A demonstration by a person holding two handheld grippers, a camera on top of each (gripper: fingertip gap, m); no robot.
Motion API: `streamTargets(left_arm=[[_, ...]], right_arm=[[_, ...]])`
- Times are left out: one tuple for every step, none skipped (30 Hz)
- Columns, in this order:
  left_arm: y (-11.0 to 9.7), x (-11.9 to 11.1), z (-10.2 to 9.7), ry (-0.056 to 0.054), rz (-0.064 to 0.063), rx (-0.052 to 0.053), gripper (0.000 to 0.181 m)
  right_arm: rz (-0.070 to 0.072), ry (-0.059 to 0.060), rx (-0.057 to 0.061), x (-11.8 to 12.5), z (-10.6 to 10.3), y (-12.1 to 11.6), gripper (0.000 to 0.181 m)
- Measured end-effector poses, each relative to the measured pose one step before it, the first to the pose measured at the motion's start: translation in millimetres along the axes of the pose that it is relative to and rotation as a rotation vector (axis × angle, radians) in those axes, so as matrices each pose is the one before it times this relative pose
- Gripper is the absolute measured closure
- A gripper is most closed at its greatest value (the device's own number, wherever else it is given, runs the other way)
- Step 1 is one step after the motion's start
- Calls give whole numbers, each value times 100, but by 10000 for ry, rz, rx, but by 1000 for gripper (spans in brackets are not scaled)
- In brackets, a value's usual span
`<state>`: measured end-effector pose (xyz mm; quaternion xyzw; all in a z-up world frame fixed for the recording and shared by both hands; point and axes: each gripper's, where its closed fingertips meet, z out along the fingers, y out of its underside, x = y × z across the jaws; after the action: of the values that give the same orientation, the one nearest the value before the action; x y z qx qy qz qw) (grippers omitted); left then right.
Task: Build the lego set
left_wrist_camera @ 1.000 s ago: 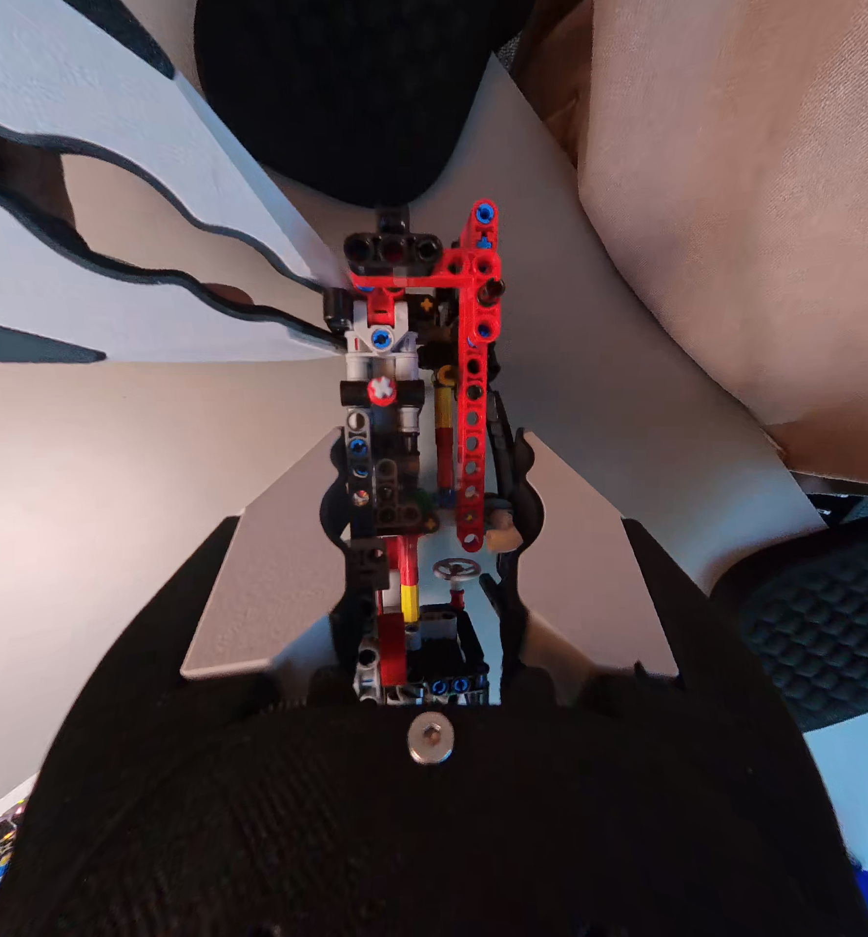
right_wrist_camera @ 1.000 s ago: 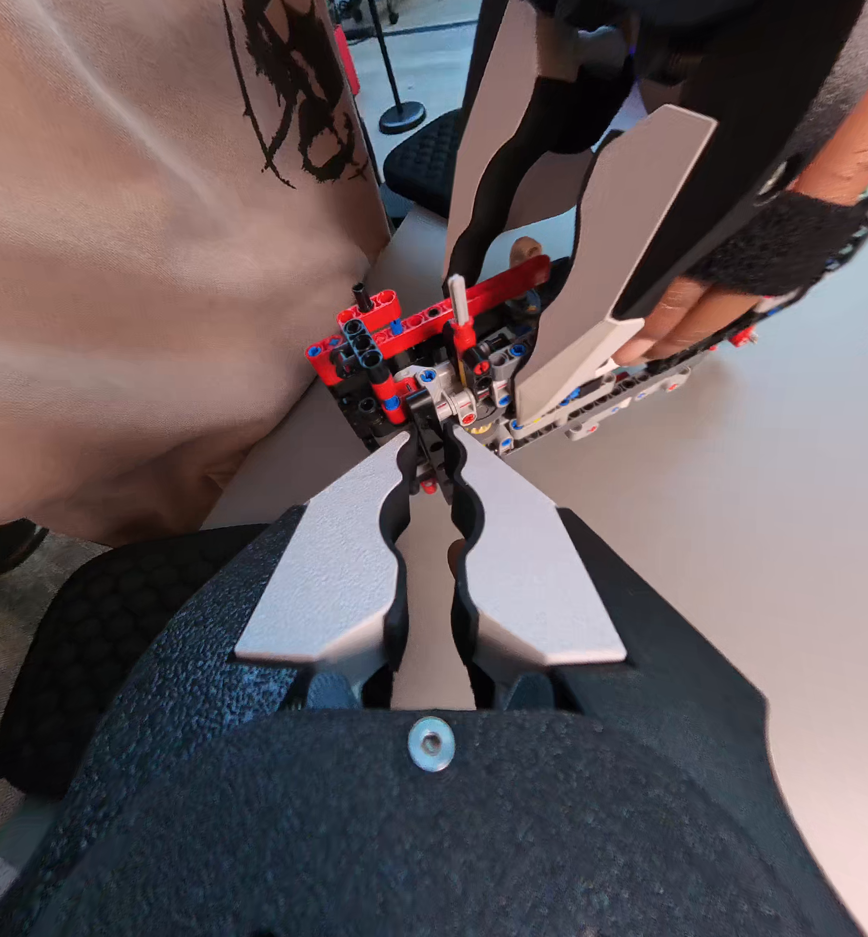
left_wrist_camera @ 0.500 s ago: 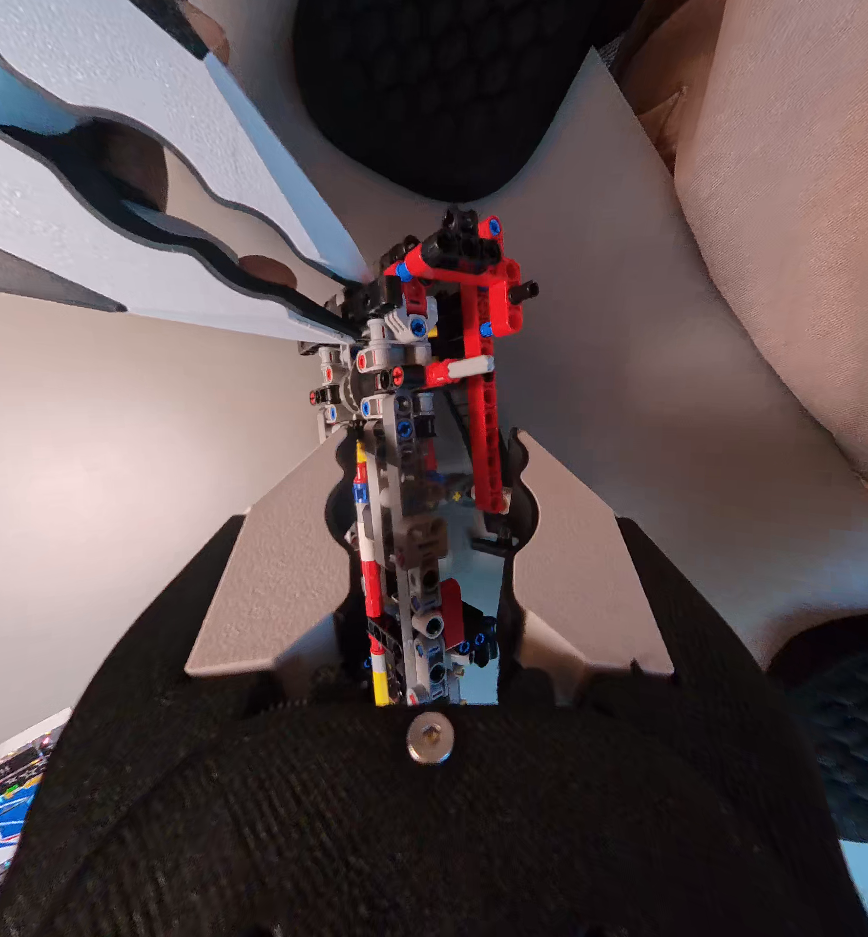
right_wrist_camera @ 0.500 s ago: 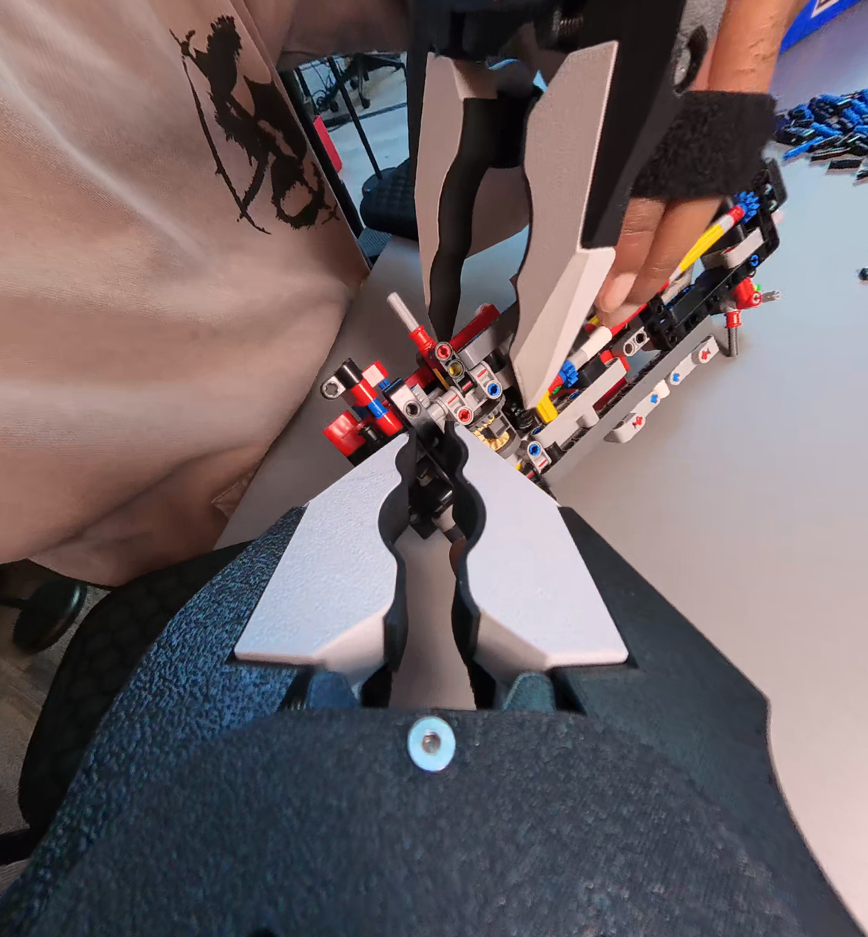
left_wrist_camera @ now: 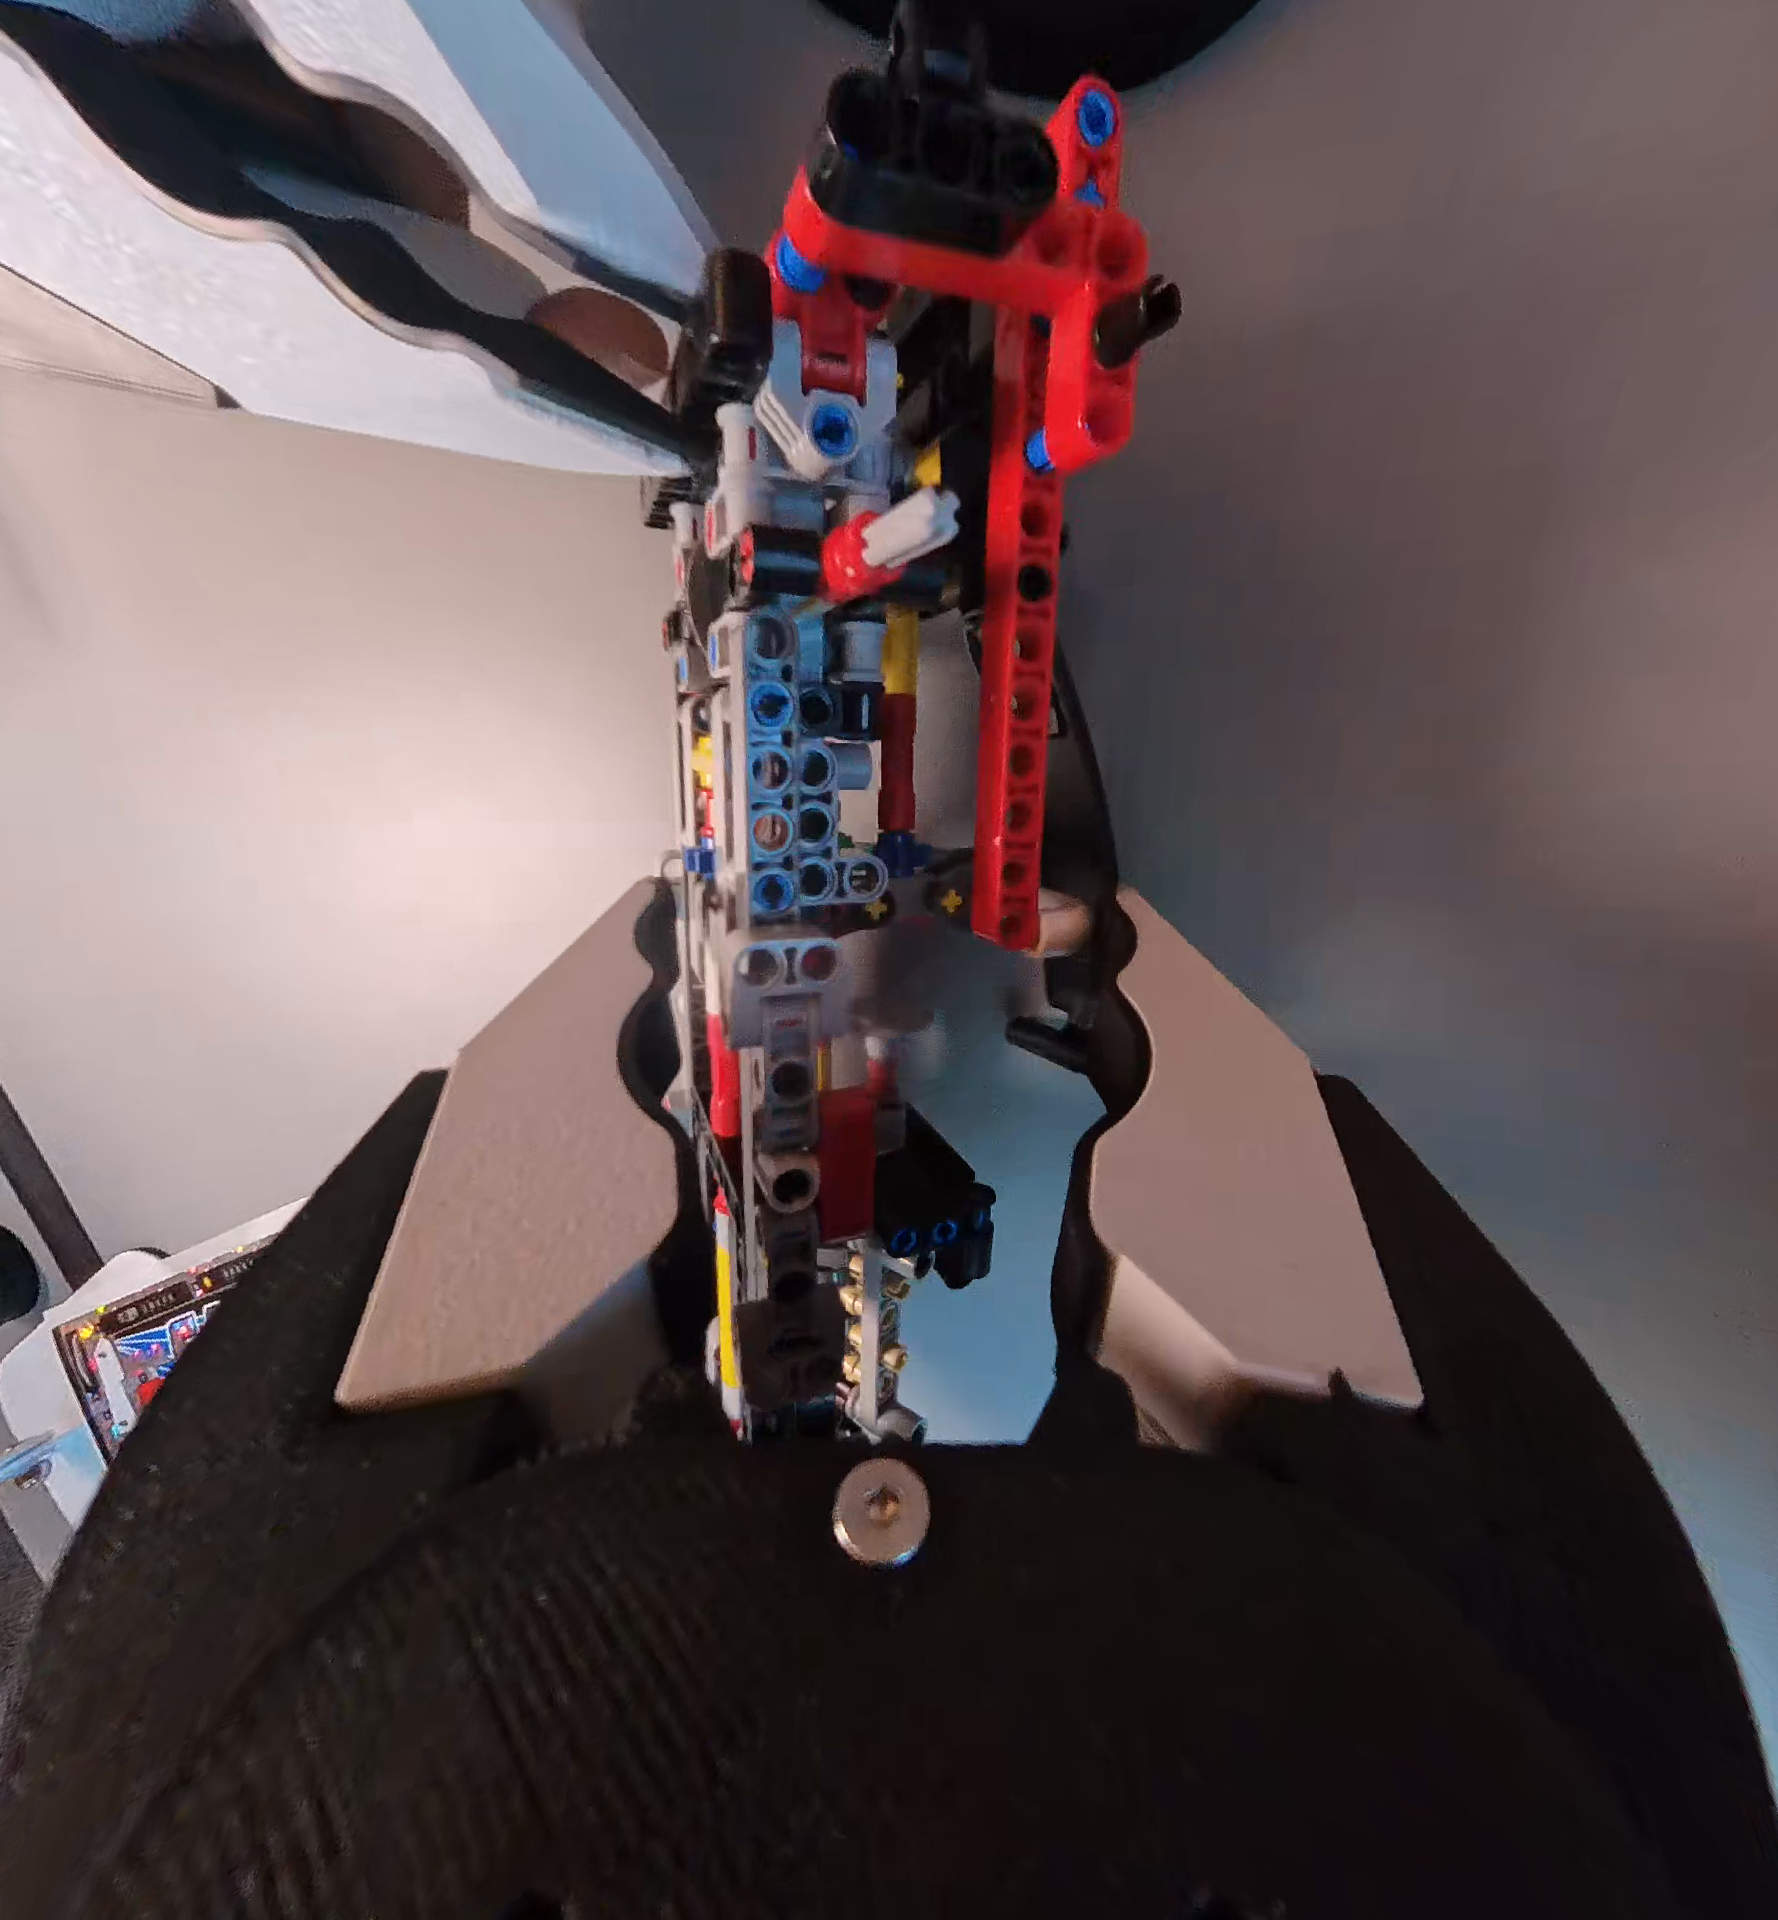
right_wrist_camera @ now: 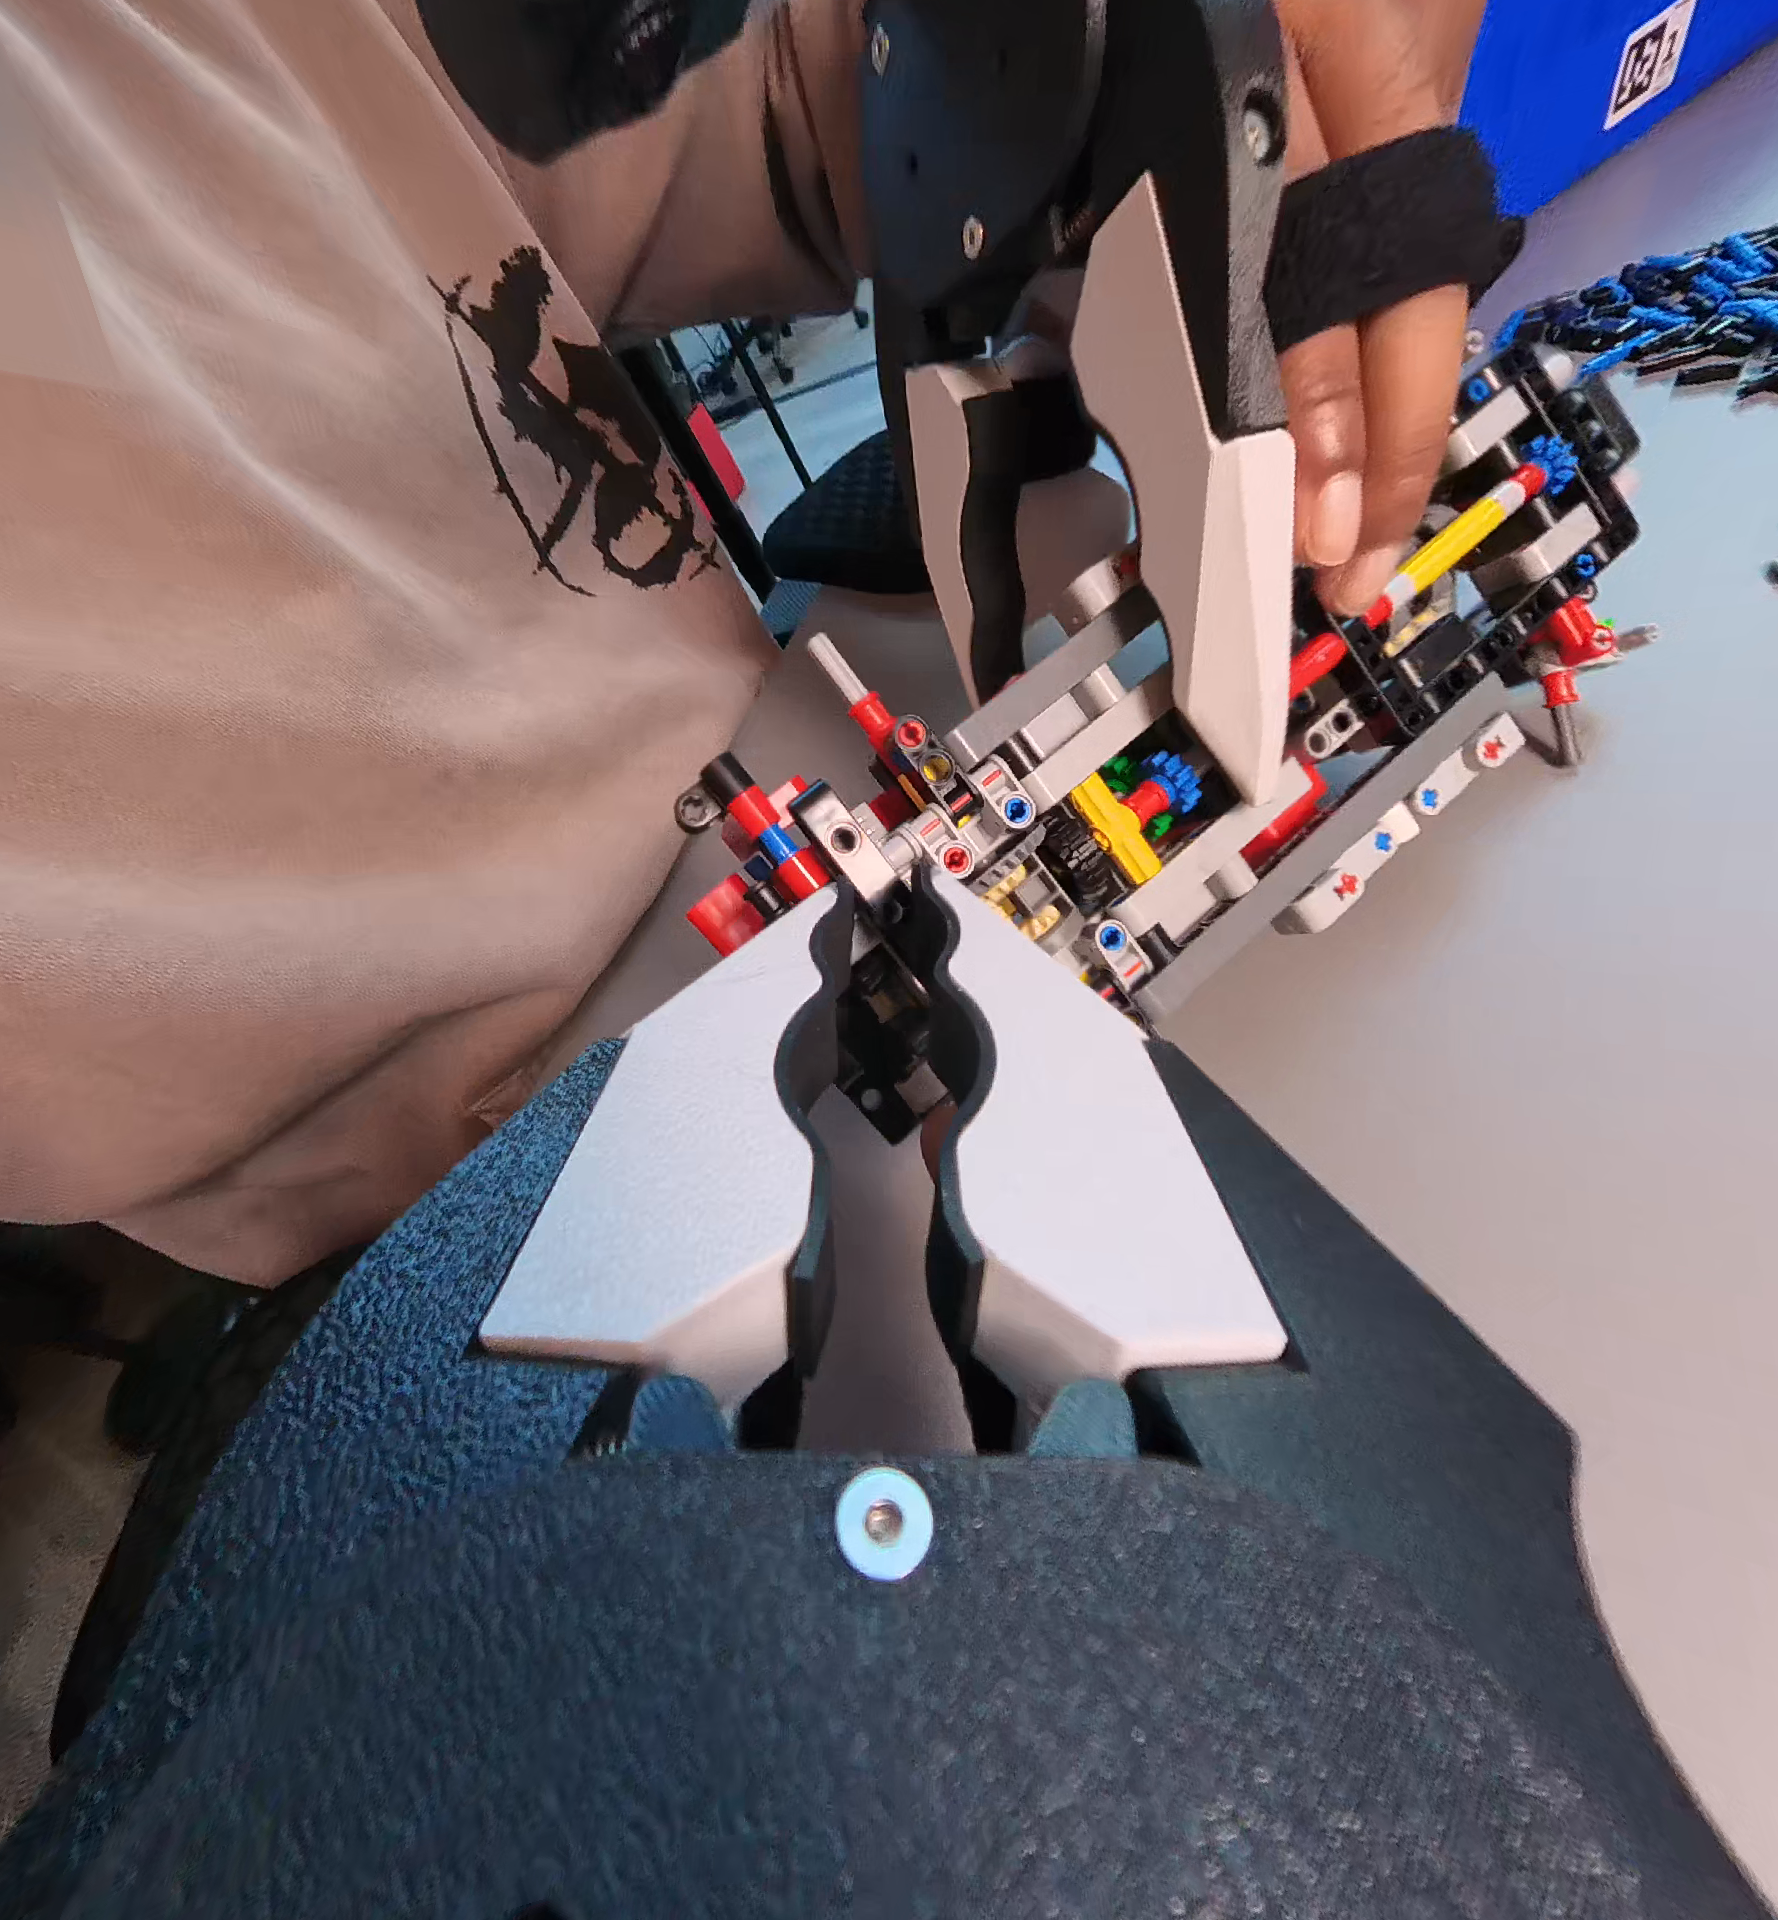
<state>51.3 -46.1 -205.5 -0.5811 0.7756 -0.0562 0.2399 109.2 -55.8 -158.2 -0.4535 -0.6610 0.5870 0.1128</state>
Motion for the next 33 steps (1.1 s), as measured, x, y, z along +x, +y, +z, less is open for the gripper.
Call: streamTargets(left_arm=[[148,18,135,-62,23,-3,106],[50,-94,24,-59,-3,52,107],[-19,-52,-61,0,-23,81,107],[-39,-104,-82,-36,0,96,108],[-29,-99,-96,-39,17,90,109],[-17,-39,-104,25,-31,56,111],[-6,43,-109,106,-92,18,111],[-13,73,-116,160,-97,6,111],[-28,23,-91,122,-88,27,112],[-14,-17,-68,98,-68,19,111],[-12,-50,-64,116,-78,2,111],[-63,-24,-91,149,-98,13,112],[-85,0,-113,179,-117,29,111],[-24,-4,-111,190,-121,-9,111],[-20,14,-133,209,-117,-37,111],[-64,61,-160,260,-145,-20,111],[-87,99,-171,288,-165,-8,112],[-54,110,-168,306,-175,-30,111],[-21,108,-189,321,-179,-58,112],[-20,103,-186,341,-219,-50,112],[-29,78,-175,356,-273,-41,112],[-38,-18,-153,296,-279,-44,112],[-51,-127,-110,217,-245,-12,112],[-79,-184,-83,170,-192,28,112],[-94,-255,-58,85,-187,42,112],[-110,-282,-53,36,-205,46,112],[-123,-182,-37,70,-162,61,112],[-86,-44,-11,112,-80,54,112],[-12,-20,-28,109,-49,17,112],[69,-13,-60,125,-86,-37,112],[1,-30,-87,133,-124,37,112],[-15,-48,-70,121,-157,50,112],[2,-90,-61,75,-135,45,112]], right_arm=[[109,-107,126,-5,-40,-119,173],[61,-49,1,39,-11,59,173],[26,-28,20,39,-26,30,173],[12,9,72,50,-66,-87,173],[-6,44,32,61,-89,-21,173],[-1,68,-25,62,-59,62,173],[8,111,-60,106,-21,109,172],[18,142,-65,108,-13,93,172],[-31,159,-26,66,-25,39,171],[-66,186,48,35,-68,-74,171],[-77,229,53,46,-79,-79,171],[-100,267,80,42,-136,-111,171],[-141,269,126,-11,-205,-162,171],[-125,304,161,-13,-303,-213,170],[-146,459,2,221,-321,-7,168],[-223,446,-71,201,-325,125,165],[-154,293,25,-11,-317,35,163],[-54,261,-23,5,-319,104,161],[-50,270,-33,42,-317,126,159],[-69,279,-38,31,-313,157,158],[-96,353,-170,61,-262,328,155],[-131,428,-351,47,-169,551,150],[-103,363,-337,-238,-19,483,141],[-1,287,-163,-533,140,215,132],[61,331,-20,-564,380,-3,124],[0,362,-37,-595,578,27,116],[-73,524,9,-296,632,-62,111],[-49,523,127,-115,558,-177,110],[35,377,181,-65,485,-233,109],[144,500,124,456,307,-134,115],[75,516,90,795,196,-49,118],[-100,343,47,703,106,31,127],[-142,56,96,286,73,-54,129]])
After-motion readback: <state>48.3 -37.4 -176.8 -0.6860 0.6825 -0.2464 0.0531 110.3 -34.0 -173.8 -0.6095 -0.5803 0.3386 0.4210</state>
